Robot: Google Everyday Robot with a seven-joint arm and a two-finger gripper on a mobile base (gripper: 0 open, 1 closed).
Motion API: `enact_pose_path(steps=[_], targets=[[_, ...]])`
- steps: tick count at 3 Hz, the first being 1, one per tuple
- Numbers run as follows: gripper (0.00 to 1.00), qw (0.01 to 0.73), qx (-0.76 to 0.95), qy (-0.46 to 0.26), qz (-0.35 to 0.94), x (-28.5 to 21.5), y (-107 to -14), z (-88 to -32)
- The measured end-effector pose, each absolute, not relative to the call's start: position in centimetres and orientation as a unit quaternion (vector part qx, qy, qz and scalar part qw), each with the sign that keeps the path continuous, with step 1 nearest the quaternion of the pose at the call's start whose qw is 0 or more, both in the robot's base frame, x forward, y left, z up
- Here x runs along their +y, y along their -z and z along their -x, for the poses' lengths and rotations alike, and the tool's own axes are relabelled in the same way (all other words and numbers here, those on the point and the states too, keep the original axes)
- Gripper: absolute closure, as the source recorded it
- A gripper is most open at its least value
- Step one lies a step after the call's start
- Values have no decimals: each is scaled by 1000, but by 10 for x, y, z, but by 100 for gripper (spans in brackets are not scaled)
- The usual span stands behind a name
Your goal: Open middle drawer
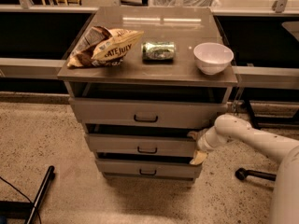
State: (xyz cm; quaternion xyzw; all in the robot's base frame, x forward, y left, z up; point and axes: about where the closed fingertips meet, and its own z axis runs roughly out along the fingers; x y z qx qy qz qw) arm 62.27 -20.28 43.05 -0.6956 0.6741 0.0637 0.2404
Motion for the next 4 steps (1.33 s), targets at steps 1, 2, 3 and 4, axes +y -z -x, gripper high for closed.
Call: enact_pose_path(steps=[1, 2, 3, 4], targets=[[43, 238, 673, -63, 698, -200, -429, -620], [42, 237, 667, -66, 704, -196, -432, -610], [40, 230, 657, -86, 713, -193, -432, -587], [41, 215, 649, -114, 721, -192, -427, -556]])
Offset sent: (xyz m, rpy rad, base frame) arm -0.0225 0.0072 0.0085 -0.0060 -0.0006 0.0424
